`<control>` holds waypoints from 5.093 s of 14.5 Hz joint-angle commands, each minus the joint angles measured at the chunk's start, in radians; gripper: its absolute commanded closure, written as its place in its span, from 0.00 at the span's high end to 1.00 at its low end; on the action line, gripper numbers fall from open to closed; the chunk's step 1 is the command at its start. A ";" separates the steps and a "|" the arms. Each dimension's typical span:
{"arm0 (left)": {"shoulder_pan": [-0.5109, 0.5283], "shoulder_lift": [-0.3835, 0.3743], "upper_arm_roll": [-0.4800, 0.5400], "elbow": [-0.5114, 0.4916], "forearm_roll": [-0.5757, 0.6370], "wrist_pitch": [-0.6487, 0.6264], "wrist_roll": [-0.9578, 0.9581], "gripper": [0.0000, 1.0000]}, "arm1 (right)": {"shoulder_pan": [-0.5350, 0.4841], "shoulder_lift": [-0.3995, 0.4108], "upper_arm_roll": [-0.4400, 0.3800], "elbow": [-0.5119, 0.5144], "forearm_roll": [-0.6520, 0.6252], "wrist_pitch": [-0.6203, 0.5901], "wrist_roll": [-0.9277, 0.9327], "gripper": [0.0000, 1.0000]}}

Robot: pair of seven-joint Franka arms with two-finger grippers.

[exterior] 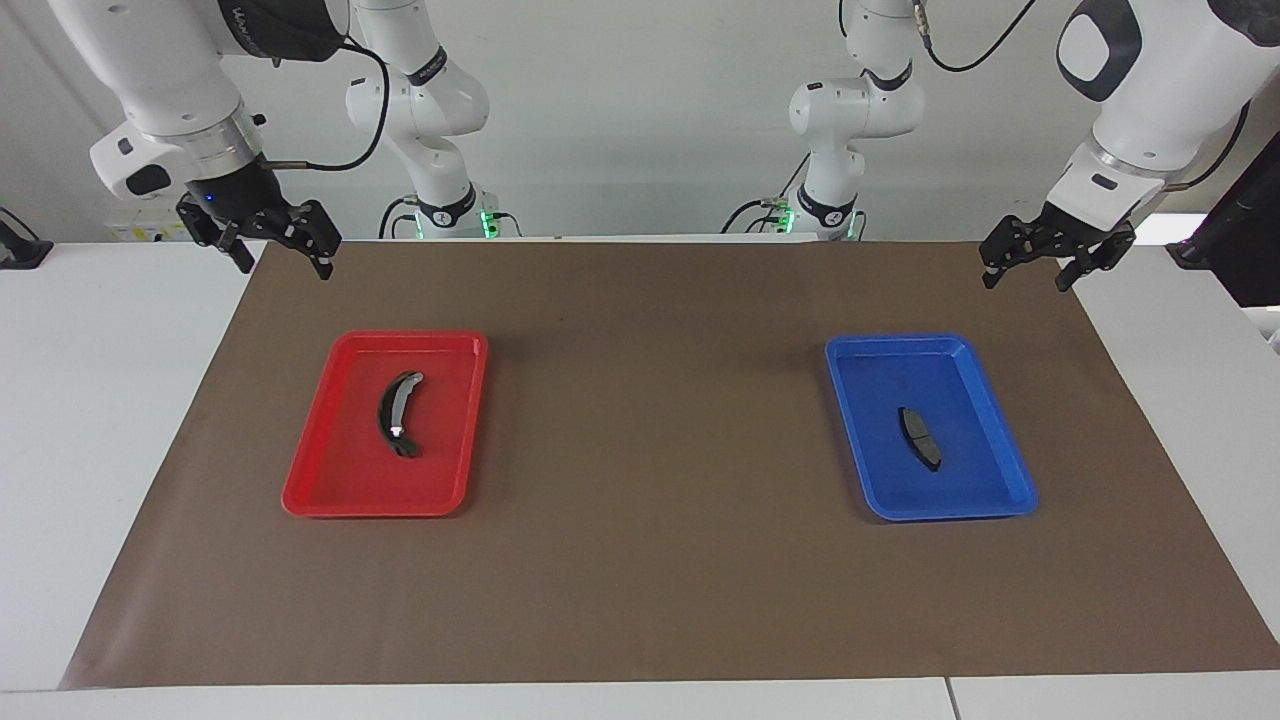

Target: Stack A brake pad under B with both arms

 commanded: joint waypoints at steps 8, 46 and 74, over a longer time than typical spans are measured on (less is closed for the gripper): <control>0.002 -0.019 -0.005 -0.016 0.010 0.009 0.007 0.99 | -0.009 0.011 0.005 0.019 0.005 -0.011 -0.020 1.00; -0.041 0.213 -0.005 -0.565 0.007 0.937 -0.154 0.98 | -0.017 0.008 0.005 0.010 0.007 0.001 -0.009 1.00; -0.353 0.202 -0.007 -0.399 -0.039 0.796 -0.326 0.01 | -0.021 -0.024 0.004 -0.068 0.011 0.016 -0.037 1.00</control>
